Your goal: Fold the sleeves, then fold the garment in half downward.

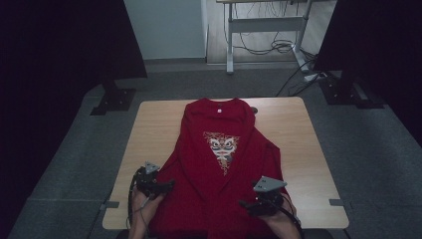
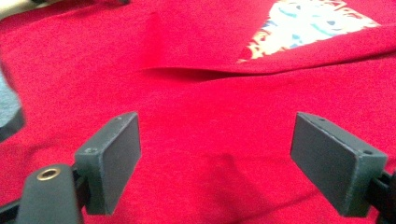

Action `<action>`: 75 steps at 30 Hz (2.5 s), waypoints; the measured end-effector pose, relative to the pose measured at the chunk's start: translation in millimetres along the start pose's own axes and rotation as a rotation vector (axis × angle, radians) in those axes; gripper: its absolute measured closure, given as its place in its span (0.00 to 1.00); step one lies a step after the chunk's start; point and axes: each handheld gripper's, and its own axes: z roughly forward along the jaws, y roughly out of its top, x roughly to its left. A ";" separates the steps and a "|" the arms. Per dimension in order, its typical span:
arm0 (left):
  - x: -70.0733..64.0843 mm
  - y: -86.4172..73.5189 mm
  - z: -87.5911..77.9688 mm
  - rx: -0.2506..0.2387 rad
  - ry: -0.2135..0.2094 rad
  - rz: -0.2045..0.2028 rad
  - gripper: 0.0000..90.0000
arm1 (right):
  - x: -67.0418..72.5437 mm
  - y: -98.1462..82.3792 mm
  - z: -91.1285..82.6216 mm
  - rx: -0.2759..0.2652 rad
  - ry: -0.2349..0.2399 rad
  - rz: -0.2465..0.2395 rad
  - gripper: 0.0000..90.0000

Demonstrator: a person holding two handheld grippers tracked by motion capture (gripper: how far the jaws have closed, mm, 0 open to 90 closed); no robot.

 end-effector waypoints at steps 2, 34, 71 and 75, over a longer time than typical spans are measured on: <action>-0.1 0.0 0.0 0.000 0.001 -0.001 0.00 | -9.3 1.9 -4.1 -0.004 -0.027 0.022 0.17; -0.4 -0.1 -0.1 -0.001 -0.001 0.000 0.00 | -103.3 -46.2 -18.9 0.066 -0.291 0.229 0.15; 7.5 -0.2 -3.3 -0.013 0.040 -0.039 0.11 | -108.0 -56.0 -13.1 0.086 -0.319 0.257 0.22; -8.0 -20.7 -21.9 -0.029 0.040 -0.039 0.11 | -90.6 -66.6 -26.9 0.079 -0.339 0.268 0.26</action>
